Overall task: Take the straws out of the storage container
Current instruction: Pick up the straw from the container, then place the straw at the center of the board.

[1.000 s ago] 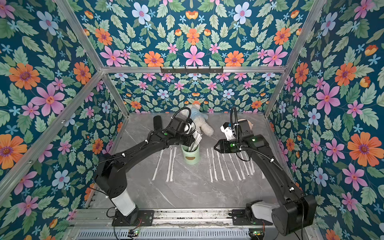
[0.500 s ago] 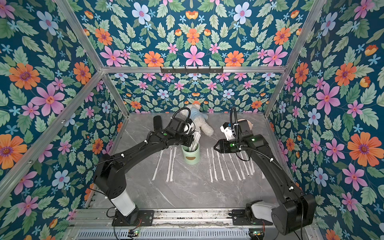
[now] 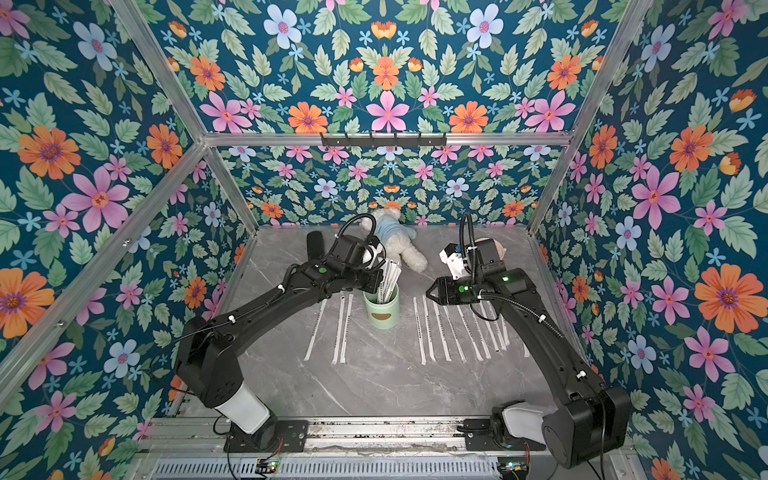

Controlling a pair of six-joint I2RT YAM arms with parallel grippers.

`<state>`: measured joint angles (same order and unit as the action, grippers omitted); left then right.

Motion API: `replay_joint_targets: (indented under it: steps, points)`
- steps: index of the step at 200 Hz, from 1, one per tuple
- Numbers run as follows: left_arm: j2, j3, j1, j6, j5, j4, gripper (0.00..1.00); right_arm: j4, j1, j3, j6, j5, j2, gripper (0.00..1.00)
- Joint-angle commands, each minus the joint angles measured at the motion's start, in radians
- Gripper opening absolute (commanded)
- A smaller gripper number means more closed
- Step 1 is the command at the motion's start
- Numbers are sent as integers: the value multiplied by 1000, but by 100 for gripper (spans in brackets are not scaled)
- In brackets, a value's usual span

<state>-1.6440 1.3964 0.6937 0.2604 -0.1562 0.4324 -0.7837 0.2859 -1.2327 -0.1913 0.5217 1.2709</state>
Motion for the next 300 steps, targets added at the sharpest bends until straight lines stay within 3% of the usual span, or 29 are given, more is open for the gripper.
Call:
replay_joint_targets:
  steps: [1,28,68,114,146,192,241,300]
  points:
    - [27,27,1,-3,48,22,7,16,1,0,-2,11,4,52]
    - [51,121,-1,-29,107,95,7,14,1,-10,-1,13,10,52]
    - [54,396,-34,-90,231,315,8,9,1,-23,3,15,18,51]
    - [-4,683,-210,-92,273,671,9,15,1,-13,4,21,16,51]
    - [-56,589,-331,-51,181,782,9,24,1,-7,0,31,21,52]
    - [-182,405,-348,-4,47,762,9,17,1,-4,2,38,23,53]
    - [-337,393,-349,-20,38,772,9,16,1,15,3,31,7,53]
    - [-426,360,-349,-30,36,743,10,20,1,23,6,29,9,54]
